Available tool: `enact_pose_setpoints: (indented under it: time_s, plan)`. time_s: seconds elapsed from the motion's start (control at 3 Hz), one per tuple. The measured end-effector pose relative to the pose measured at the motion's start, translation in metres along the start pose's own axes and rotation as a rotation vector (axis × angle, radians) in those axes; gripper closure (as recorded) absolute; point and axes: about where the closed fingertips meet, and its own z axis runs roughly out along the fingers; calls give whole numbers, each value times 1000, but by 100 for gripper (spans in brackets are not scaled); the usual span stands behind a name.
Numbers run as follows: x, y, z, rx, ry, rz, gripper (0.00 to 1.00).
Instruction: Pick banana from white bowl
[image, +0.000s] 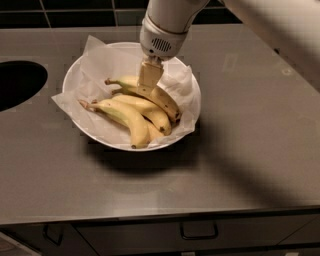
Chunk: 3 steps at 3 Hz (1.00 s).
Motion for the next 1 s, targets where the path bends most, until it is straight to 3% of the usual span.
enact_pose_setpoints:
  time_s: [1.0]
  plan:
    - [7,-4,12,1,19,35,47]
